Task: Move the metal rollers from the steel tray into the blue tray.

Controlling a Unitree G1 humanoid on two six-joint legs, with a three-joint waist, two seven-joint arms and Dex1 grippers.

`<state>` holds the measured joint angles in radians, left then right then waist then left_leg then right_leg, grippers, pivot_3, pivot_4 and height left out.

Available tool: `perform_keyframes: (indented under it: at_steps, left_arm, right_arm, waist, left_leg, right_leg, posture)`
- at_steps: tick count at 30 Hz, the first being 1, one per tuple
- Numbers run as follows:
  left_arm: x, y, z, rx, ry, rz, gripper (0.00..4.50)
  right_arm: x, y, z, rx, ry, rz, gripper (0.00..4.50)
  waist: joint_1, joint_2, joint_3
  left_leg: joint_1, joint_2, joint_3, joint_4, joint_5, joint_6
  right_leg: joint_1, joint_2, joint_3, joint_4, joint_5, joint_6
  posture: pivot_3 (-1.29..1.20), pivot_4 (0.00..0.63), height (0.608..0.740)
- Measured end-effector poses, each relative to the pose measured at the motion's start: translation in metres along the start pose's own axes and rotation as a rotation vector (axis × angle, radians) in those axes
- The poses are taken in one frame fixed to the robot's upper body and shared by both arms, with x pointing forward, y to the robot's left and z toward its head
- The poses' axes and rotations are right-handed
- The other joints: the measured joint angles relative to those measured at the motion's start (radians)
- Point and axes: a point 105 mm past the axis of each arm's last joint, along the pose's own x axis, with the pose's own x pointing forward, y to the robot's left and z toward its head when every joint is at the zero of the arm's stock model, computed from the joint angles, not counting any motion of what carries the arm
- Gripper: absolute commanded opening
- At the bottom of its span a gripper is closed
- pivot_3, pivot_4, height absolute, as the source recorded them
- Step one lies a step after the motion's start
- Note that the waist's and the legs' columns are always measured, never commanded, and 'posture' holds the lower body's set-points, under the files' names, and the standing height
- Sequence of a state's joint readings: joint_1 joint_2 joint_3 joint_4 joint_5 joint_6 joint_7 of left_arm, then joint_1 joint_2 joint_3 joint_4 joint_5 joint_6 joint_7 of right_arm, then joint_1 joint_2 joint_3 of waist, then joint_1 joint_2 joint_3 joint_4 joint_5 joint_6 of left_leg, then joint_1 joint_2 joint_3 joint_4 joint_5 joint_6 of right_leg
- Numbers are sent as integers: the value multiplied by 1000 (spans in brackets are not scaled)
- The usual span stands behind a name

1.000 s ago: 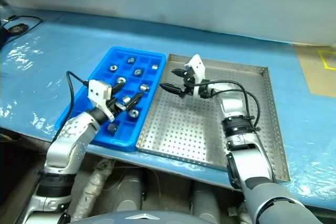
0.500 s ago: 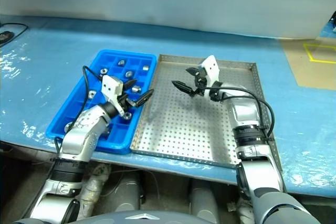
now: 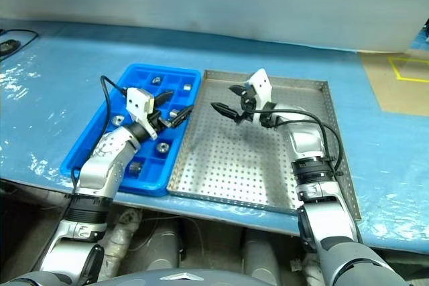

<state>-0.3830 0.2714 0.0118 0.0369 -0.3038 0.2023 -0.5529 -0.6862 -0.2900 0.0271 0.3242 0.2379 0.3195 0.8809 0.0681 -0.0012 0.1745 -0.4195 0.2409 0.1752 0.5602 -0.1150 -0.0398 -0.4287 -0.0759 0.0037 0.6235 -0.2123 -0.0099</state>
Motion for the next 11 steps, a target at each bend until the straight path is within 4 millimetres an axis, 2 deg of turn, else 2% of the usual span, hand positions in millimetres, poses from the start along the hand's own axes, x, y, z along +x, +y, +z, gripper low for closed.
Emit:
perform_keyframes:
  at_steps: [3, 11]
  left_arm:
    - [0, 0, 0, 4, 2, 1, 4500]
    - [-1, 1, 0, 22, 11, -1, 4500]
  right_arm:
    - [3, 1, -8, 21, 9, 1, 4466]
    - [4, 1, -9, 21, 4, 2, 4466]
  waist:
    - [0, 0, 0]
    - [0, 0, 0]
  left_leg:
    - [-1, 0, 0, 0, 0, 0]
    - [0, 0, 0, 1, 0, 0]
  right_leg:
    - [0, 0, 0, 0, 0, 0]
    - [0, 0, 0, 0, 0, 0]
  posture:
    - [-65, 150, 740]
    - [-63, 150, 740]
